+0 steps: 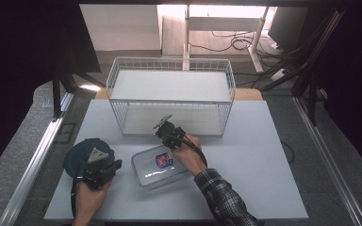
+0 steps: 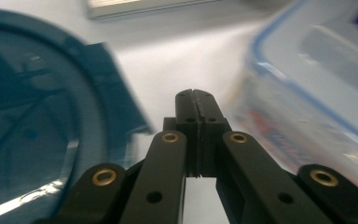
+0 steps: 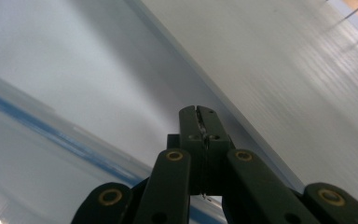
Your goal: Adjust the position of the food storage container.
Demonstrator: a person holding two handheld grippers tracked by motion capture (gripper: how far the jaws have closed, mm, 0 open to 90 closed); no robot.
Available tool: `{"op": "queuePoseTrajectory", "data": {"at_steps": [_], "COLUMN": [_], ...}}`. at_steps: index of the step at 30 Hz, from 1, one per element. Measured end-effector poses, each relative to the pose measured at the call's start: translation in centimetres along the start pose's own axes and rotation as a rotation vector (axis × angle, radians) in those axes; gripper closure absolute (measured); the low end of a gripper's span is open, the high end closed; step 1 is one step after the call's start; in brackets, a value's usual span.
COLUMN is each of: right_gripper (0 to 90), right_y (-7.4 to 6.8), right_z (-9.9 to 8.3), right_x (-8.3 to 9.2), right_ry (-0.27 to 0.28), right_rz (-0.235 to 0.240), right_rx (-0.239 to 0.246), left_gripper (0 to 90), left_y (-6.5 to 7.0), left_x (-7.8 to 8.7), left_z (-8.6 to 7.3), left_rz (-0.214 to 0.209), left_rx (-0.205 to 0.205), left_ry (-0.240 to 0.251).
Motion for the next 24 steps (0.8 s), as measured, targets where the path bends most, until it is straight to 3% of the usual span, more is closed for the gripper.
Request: {"op": "queuePoseTrajectory", "data": {"at_steps": [5, 10, 11, 13, 18, 24], "right_gripper": [88.0, 86.1, 85.9, 85.5, 84.6, 83.8], "right_y": [0.0, 0.4, 0.6, 1.2, 2.9, 3.7], "right_z": [-1.0, -2.3, -2.5, -3.0, -3.7, -3.6], "right_x": [2.4, 4.4, 4.7, 5.1, 4.8, 3.4], "right_ry": [0.096, 0.143, 0.147, 0.152, 0.175, 0.186], "right_rz": [0.013, 0.017, 0.012, 0.006, 0.010, 0.038], "right_rx": [-0.005, -0.009, -0.012, -0.021, -0.065, -0.102], "left_gripper": [90.0, 90.0, 90.0, 90.0, 90.0, 90.0], "left_y": [0.0, -0.4, -1.0, -1.4, -1.6, -2.4], "left_x": [0.0, 0.0, 0.1, 0.2, 0.3, 0.7], "left_z": [0.0, -0.2, -0.3, -0.3, -0.4, -0.7], "left_rz": [0.013, 0.037, 0.068, 0.058, 0.053, 0.062], "left_rx": [-0.010, -0.010, -0.012, 0.011, 0.015, 0.024], "left_ry": [-0.001, -0.013, -0.011, -0.014, -0.016, -0.021]}}
Point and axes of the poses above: each handheld gripper's, and its own axes: x roughly backward along the jaws, z roughly out of its top, y roughly to its right, the point moved 3 cm from there along -x, roughly forward along the jaws, and after that the axes turned 9 degrees about z, right-handed, at the moved point
